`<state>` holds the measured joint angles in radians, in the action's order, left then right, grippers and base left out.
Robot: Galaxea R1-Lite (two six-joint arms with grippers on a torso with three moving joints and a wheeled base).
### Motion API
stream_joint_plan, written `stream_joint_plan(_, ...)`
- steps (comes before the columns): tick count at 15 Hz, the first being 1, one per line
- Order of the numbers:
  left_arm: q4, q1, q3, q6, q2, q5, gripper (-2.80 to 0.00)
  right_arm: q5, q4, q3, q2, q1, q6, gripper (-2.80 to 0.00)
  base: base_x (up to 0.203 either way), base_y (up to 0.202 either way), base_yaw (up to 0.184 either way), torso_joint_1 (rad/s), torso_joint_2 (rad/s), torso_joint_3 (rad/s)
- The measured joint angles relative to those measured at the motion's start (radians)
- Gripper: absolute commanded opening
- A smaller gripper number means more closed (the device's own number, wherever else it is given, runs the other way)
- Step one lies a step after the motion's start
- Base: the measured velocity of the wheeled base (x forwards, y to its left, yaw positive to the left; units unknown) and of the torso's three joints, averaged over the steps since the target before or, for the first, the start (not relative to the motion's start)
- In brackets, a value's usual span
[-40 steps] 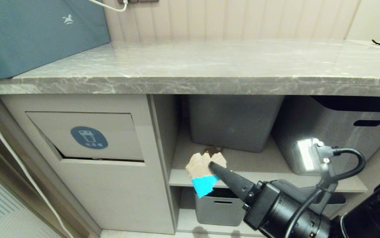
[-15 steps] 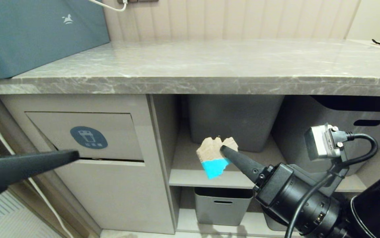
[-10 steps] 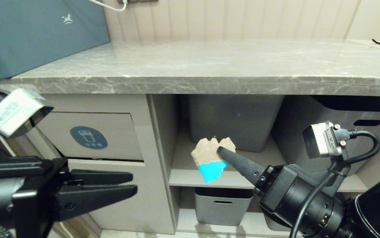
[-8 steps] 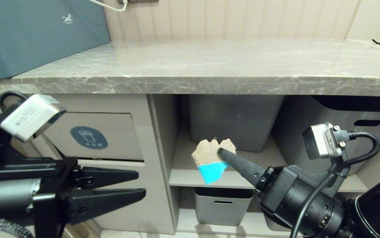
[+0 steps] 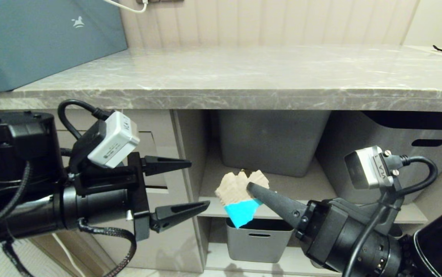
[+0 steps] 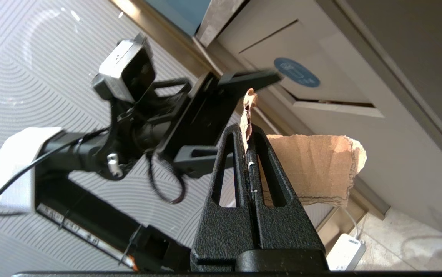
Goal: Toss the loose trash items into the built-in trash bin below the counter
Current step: Hand it to the other hand
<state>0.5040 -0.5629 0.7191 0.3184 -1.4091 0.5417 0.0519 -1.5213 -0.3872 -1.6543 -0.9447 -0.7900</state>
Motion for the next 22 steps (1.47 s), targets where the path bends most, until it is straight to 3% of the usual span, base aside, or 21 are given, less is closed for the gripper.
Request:
stream_joint_plan(4,0.01,-0.06,-0.002,0.046,-0.023,0.0,0.0,0.012,0.0,-0.001,-0.008,0.0,0.0,-2.8,0.0,0.0,0.0,0.0,0.0,0.0)
stream_joint_plan(11,-0.003,-0.201,-0.001,0.041,-0.012,-0.002,0.0,0.017,0.0,0.0,-0.013,0.0,0.003,-2.8,0.0,0.0,0.0,0.0,0.0,0.0)
stream_joint_plan(22,0.002,-0.271,-0.014,0.022,-0.029,-0.05,0.0,0.021,0.0,0.026,-0.011,-0.001,0.015,-2.8,0.0,0.0,0.0,0.0,0.0,0.0)
